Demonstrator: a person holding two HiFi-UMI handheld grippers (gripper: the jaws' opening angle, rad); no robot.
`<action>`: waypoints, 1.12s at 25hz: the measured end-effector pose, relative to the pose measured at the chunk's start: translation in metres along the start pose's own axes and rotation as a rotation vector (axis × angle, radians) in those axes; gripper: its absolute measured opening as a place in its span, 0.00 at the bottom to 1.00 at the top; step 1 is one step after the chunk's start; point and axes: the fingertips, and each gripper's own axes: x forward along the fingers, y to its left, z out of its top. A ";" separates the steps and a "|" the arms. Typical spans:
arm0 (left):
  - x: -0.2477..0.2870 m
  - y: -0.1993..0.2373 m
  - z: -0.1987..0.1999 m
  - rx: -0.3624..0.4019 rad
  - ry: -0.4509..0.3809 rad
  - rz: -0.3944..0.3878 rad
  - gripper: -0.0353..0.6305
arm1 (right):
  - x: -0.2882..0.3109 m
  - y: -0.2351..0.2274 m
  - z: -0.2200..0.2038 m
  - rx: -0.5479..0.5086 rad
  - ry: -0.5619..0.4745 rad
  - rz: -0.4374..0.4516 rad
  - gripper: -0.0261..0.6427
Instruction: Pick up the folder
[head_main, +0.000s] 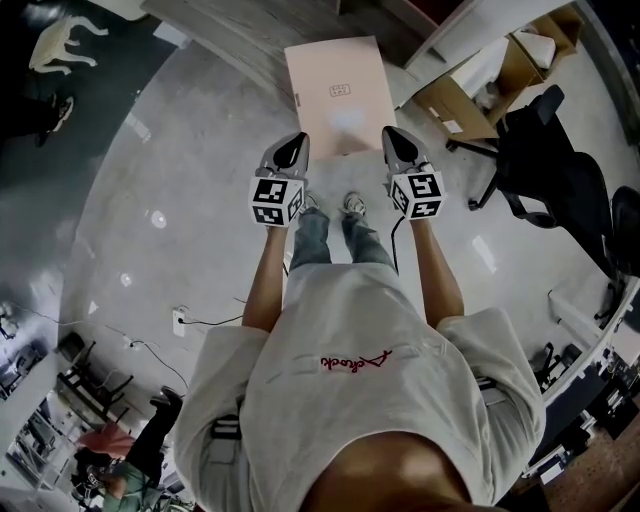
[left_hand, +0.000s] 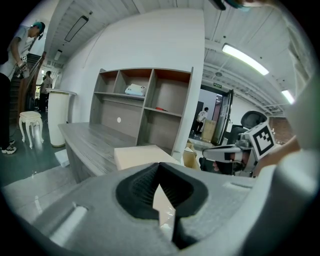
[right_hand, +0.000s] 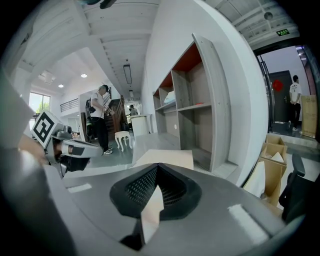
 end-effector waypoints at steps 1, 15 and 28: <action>0.001 -0.001 -0.003 -0.002 0.003 0.000 0.05 | -0.001 0.000 -0.005 0.002 0.008 0.000 0.05; 0.006 -0.015 -0.058 -0.044 0.070 0.006 0.05 | -0.017 0.000 -0.080 0.051 0.122 0.018 0.05; 0.014 -0.019 -0.081 -0.055 0.094 0.014 0.05 | -0.022 0.001 -0.137 0.189 0.201 0.044 0.05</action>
